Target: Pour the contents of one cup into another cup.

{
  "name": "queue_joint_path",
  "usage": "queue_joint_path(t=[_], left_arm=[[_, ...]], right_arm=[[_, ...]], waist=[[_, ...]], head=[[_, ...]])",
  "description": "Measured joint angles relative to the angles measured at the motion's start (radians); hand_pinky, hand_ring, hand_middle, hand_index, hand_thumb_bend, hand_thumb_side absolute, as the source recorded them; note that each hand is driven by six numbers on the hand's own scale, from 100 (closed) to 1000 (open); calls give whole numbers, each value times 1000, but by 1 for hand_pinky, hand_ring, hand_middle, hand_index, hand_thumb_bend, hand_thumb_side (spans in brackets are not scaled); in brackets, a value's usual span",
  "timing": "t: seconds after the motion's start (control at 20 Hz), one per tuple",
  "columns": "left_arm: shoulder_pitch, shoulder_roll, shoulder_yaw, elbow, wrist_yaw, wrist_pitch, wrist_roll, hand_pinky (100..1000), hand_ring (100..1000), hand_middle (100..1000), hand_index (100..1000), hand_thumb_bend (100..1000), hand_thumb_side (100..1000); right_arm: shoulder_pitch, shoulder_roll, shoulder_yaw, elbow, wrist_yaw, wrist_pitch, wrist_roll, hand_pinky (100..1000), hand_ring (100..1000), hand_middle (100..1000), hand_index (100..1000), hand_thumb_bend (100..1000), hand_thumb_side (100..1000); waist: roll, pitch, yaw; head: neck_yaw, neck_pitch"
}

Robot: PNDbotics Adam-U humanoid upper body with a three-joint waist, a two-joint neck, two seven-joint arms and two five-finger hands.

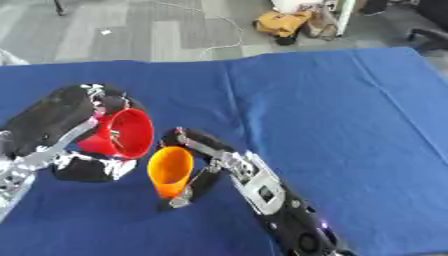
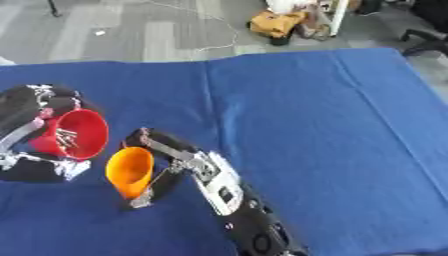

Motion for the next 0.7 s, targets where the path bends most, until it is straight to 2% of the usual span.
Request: queue_joint_path(t=[0.7], left_arm=[[-3,0,0,0,-18,-7,-19,100,256,246,703,100,106]], right_arm=[[0,0,0,16,34,9,16,547,193,306,366,640,100]], waist=[[-2,0,2]], head=[[0,0]])
